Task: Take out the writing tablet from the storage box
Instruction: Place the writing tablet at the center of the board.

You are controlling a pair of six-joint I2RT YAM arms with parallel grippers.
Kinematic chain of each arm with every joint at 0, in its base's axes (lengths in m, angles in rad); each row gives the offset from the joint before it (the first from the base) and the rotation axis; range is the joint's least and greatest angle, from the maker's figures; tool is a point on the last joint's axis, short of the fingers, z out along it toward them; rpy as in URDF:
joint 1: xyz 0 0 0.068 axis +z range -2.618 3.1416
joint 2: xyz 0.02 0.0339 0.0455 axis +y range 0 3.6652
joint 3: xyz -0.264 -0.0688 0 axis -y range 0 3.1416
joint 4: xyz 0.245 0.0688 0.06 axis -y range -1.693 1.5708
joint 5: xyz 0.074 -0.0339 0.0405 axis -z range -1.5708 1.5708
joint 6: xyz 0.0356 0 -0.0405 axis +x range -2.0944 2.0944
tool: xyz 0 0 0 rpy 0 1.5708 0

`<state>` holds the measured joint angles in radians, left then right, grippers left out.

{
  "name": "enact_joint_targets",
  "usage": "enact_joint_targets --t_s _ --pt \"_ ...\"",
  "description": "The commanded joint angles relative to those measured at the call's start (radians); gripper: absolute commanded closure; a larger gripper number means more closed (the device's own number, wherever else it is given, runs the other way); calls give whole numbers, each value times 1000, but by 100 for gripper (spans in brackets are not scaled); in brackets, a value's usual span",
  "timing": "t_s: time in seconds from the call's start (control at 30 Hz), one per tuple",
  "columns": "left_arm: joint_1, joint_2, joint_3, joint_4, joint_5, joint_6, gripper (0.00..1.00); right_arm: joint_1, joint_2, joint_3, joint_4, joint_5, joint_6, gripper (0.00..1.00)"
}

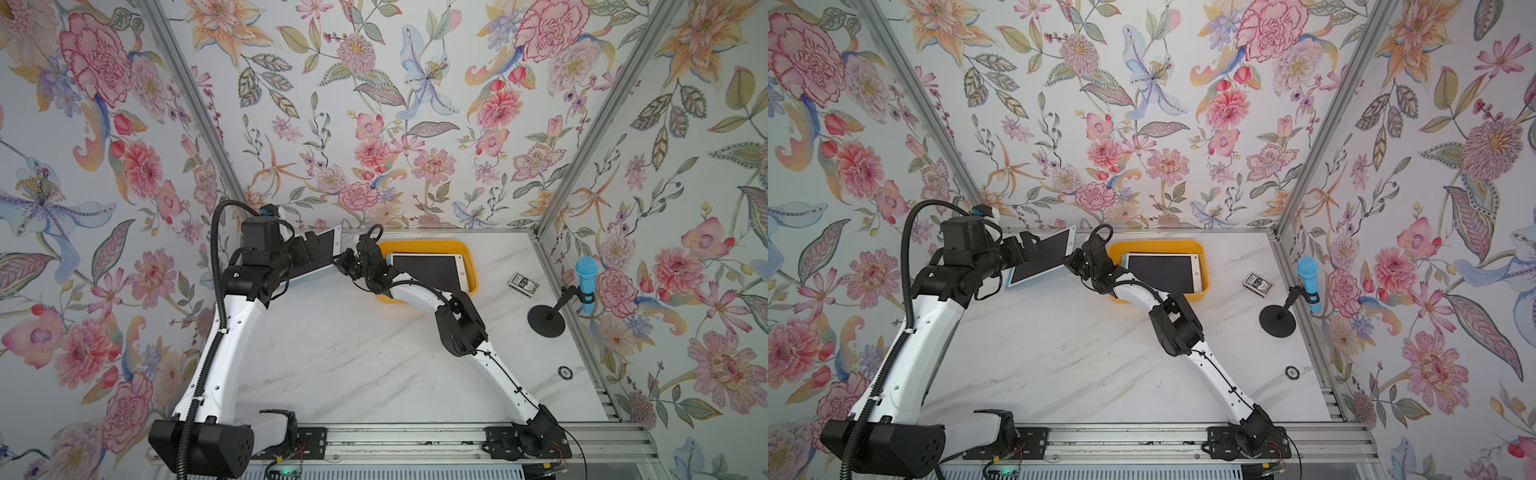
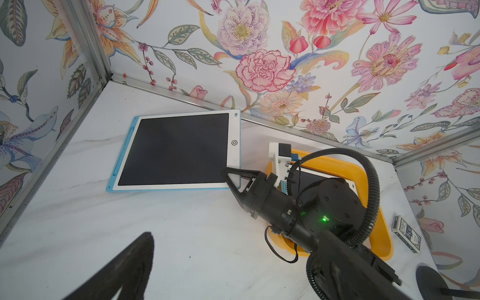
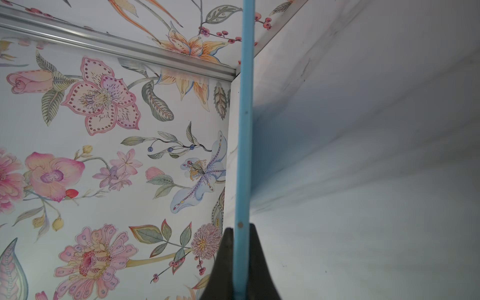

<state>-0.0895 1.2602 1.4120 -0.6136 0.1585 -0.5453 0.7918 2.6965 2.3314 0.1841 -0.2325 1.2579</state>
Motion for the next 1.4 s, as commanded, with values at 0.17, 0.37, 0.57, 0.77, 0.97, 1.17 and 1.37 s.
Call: enact_joint_targets --t_s 0.17,0.37,0.57,0.77,0.97,1.17,1.37 --pt "22 1 -37 7 49 19 0 0 24 52 85 44 77 96" --pt "27 -4 -63 25 62 4 0 -4 34 49 26 25 83 81" --pt "29 -5 -68 30 71 -8 0 -9 31 41 -31 16 80 73" --pt "28 -13 -76 32 75 -18 0 -13 13 18 -95 32 65 61" --pt "28 -22 -94 42 77 -27 0 -18 -4 19 -166 53 43 53" --pt "31 -30 -119 55 82 -41 0 -14 -8 58 -254 87 10 43" --pt "33 -33 -123 58 90 -49 0 -9 -21 62 -296 111 -16 30"
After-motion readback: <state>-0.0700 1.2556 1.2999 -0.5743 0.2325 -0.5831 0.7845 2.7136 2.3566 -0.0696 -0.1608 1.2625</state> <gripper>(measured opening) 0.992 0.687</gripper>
